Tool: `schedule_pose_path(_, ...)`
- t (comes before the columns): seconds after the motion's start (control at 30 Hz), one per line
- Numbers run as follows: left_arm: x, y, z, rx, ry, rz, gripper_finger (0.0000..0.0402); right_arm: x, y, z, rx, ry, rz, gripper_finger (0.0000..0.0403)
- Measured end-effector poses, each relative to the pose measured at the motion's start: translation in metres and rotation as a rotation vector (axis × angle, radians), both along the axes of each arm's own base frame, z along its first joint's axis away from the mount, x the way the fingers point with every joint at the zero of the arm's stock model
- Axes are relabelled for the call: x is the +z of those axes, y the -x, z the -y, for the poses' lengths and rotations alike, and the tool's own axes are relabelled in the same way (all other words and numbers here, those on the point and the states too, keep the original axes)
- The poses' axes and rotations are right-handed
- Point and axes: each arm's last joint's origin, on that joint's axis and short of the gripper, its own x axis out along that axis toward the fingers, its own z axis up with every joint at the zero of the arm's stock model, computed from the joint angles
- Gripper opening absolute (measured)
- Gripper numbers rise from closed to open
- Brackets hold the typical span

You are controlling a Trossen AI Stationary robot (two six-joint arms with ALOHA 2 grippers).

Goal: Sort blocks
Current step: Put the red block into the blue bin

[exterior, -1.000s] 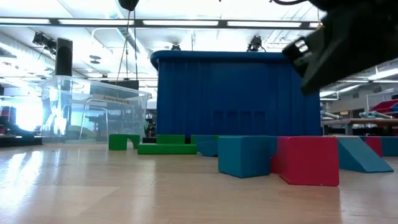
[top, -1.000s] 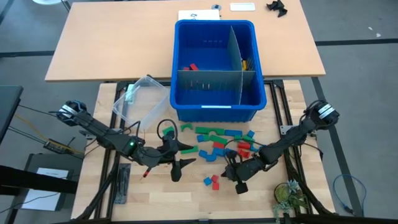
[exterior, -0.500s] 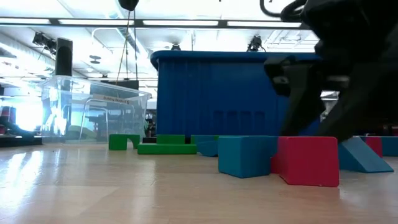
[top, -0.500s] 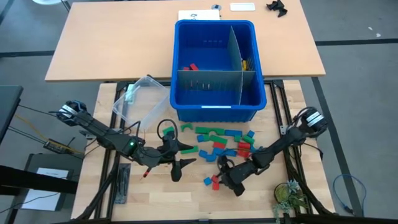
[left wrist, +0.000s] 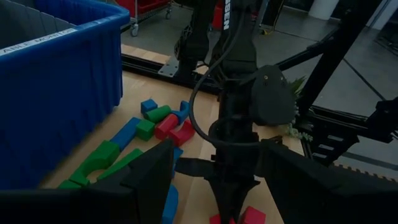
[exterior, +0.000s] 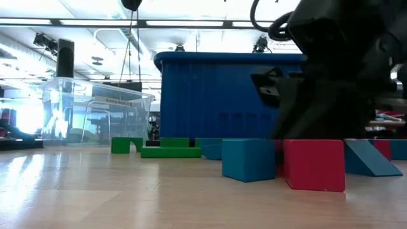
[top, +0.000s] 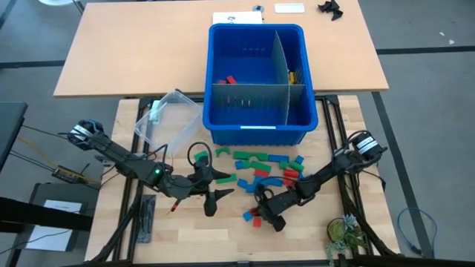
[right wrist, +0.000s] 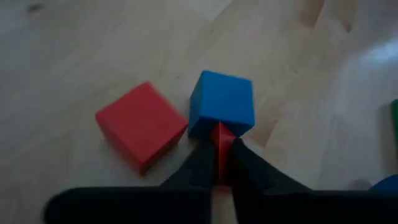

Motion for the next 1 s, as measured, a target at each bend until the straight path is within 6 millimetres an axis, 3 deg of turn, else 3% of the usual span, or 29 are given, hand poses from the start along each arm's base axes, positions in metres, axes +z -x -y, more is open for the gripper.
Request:
schedule_pose_path(0.3,0.0,0.0,0.0,0.0,0.0,0.0,0.0248,0.016,0.006,0.006,-0.051,-0.029,-0.03,0.0001)
schedule_pose_path(0.7,0.0,0.0,0.0,0.0,0.0,0.0,0.0248,0.038,0.017,0.018,-0.118,-0.069,-0.092,0.0001)
schedule_pose_path(1.0,0.0,0.0,0.0,0.0,0.0,0.0,0.0248,0.068,0.026,0.024,-0.184,-0.121,-0.042,0.0001)
